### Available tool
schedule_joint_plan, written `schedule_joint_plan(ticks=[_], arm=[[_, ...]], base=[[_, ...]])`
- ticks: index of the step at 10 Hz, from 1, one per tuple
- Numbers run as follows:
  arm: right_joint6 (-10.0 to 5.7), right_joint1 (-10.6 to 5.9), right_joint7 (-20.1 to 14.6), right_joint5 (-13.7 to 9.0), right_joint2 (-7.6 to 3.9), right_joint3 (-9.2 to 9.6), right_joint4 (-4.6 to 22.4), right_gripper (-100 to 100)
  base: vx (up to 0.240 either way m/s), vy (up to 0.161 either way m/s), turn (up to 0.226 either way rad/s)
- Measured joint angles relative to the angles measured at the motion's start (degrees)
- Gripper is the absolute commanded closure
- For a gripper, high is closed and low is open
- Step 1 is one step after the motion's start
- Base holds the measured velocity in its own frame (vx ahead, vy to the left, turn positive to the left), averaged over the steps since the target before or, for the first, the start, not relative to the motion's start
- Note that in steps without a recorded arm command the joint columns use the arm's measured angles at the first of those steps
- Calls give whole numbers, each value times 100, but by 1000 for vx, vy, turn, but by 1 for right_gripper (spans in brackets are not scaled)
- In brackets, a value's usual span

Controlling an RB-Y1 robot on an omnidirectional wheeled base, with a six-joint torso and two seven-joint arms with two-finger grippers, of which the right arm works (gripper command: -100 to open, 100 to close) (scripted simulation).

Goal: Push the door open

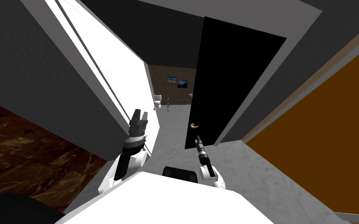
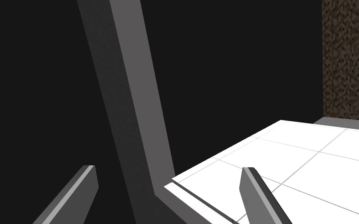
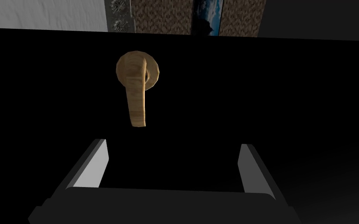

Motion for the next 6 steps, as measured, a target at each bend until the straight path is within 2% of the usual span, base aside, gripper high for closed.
schedule_joint_plan(ticks=[2,6], arm=[[-57,-78,-31,-31,-5,66,254,-100],[-167,-227,-59,-75,9,154,692,-100]], base=[[107,-135,70],[76,-92,67]])
